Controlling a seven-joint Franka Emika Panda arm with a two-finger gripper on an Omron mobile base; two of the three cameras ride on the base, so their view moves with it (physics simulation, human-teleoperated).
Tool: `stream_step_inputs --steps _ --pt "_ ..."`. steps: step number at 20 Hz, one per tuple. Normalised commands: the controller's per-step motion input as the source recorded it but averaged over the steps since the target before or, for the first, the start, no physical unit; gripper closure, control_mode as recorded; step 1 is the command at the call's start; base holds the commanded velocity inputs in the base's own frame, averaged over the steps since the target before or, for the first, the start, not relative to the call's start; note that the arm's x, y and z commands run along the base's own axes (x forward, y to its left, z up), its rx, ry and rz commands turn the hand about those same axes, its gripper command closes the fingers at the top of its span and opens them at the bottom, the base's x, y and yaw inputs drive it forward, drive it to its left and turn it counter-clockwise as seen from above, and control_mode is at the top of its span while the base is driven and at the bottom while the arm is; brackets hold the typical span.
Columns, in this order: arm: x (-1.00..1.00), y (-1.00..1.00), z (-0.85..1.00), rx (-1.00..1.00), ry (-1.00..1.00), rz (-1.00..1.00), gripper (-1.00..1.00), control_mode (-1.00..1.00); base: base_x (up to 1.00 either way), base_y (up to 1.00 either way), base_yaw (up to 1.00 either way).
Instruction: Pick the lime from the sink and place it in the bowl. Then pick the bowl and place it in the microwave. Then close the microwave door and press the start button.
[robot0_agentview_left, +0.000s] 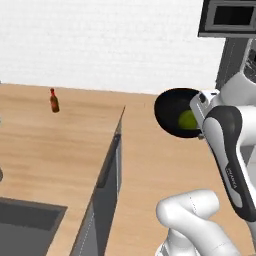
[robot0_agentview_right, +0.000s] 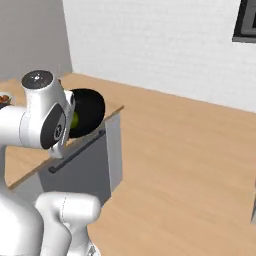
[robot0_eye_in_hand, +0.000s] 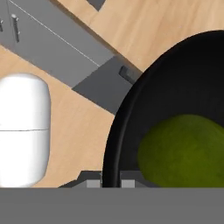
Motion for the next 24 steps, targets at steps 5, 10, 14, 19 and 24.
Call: stream_step_inputs --steps 5,10,14,19,24 --pt "0.00 0.00 0.00 0.00 0.00 0.00 1.00 1.00 0.00 -0.16 -0.93" --pt "0.00 0.00 0.00 0.00 0.00 0.00 1.00 1.00 0.00 -0.26 -0.89" --pt "0.00 0.00 0.00 0.00 0.00 0.00 1.00 1.00 0.08 -0.18 -0.80" --pt "0.00 0.00 0.00 0.00 0.00 0.00 1.00 1.00 0.87 0.11 -0.28" --pt "0.00 0.00 0.00 0.00 0.00 0.00 1.00 1.00 1.00 0.00 0.00"
